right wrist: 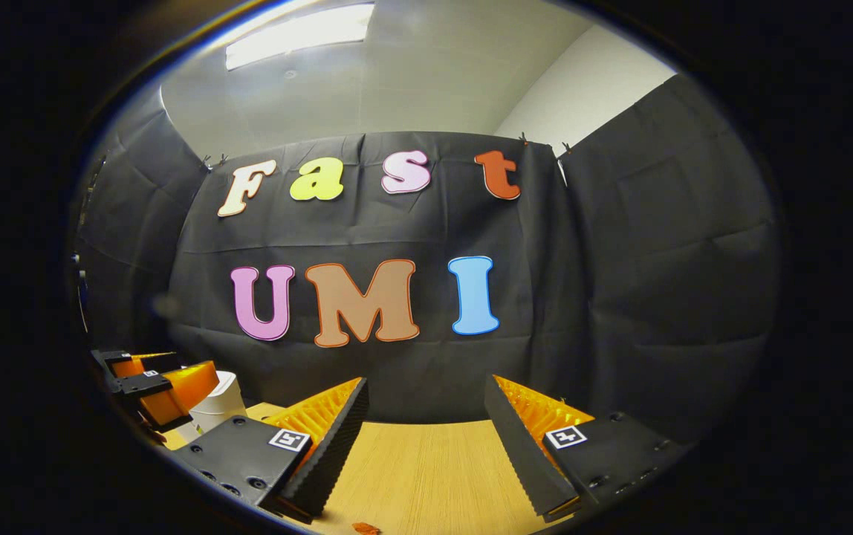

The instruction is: Press the lid of the desktop garbage bin to open it, pick up the crumpled paper on the desktop and throw it into the bin, then pick up the pop can on the desktop and drop it into the bin, and finally close the garbage bin lid.

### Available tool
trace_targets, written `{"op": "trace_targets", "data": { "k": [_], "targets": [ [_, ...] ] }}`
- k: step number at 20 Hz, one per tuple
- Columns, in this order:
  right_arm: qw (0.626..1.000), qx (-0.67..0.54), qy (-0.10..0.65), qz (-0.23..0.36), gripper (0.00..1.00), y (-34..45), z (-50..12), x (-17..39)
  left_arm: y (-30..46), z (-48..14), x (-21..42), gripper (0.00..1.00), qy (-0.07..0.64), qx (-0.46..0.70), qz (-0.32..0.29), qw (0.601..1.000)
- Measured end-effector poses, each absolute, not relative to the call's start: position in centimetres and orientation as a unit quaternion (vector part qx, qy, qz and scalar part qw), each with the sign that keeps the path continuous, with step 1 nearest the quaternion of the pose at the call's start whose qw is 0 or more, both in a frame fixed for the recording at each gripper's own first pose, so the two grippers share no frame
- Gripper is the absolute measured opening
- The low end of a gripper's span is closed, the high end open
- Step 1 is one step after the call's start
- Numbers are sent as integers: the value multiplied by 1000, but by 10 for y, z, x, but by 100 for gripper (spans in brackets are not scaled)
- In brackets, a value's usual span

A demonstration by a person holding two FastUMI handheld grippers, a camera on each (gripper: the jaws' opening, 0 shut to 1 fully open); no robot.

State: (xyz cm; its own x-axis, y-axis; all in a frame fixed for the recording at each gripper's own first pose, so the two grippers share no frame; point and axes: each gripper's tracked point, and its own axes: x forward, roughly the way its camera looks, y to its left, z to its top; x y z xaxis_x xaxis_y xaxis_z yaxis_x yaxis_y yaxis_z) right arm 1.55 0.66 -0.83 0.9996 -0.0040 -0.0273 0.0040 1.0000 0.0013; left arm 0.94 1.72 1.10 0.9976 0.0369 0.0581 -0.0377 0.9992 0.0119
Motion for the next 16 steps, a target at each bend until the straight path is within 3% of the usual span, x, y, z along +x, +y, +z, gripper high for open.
{"op": "trace_targets", "data": {
  "k": [16],
  "targets": [
    [1000,10,22,14,99,9,-16,-5,29,24,-19,92,-38,35,42,998]
  ]
}}
